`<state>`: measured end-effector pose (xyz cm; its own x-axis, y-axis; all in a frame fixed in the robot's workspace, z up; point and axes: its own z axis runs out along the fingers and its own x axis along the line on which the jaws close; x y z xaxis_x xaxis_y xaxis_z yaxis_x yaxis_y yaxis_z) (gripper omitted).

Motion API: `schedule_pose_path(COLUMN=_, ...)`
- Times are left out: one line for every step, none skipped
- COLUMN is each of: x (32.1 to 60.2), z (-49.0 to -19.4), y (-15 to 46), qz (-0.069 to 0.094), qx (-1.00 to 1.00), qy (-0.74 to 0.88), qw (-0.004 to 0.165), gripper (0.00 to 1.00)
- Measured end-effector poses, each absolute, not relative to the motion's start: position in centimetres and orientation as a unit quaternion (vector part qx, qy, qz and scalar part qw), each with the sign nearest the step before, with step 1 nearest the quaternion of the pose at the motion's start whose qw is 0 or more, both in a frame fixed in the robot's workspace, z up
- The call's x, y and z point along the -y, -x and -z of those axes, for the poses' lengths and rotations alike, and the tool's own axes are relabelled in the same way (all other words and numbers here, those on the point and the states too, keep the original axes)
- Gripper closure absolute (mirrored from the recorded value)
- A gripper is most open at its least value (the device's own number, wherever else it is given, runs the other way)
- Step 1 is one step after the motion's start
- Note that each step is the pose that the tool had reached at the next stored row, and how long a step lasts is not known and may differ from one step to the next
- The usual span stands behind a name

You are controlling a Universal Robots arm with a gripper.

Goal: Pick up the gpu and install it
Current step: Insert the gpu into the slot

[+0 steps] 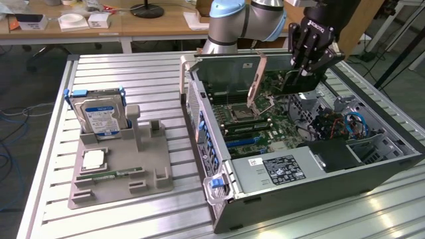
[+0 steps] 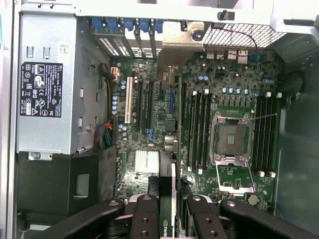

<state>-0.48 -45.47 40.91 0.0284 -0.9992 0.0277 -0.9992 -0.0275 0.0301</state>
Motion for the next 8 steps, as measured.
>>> schedule_pose_path(x=45.47, z=-40.88, y=0.47, qz=0.001, qx=0.697, qy=-0.717, qw=0.02, gripper=0.74)
schedule_pose_path(x=45.47, z=-40.86, y=0.48, qz=0.001, qx=0.697, qy=-0.717, qw=0.02, gripper=0.74)
schedule_pose_path(x=45.47, z=-40.83, y=0.48, qz=0.001, qx=0.697, qy=-0.717, qw=0.02, gripper=0.74)
schedule_pose_path(x=45.47, z=-40.81, y=0.48, qz=0.001, qx=0.697, qy=-0.717, qw=0.02, gripper=0.74)
schedule_pose_path(x=45.47, z=-40.79, y=0.48, qz=0.001, qx=0.697, qy=-0.717, qw=0.02, gripper=0.74)
schedule_pose_path(x=45.47, z=-40.76, y=0.48, qz=0.001, qx=0.697, qy=-0.717, qw=0.02, gripper=0.74)
schedule_pose_path(x=45.47, z=-40.74, y=0.47, qz=0.001, qx=0.697, qy=-0.717, qw=0.02, gripper=0.74)
schedule_pose_path(x=45.47, z=-40.72, y=0.48, qz=0.001, qx=0.697, qy=-0.717, qw=0.02, gripper=0.74)
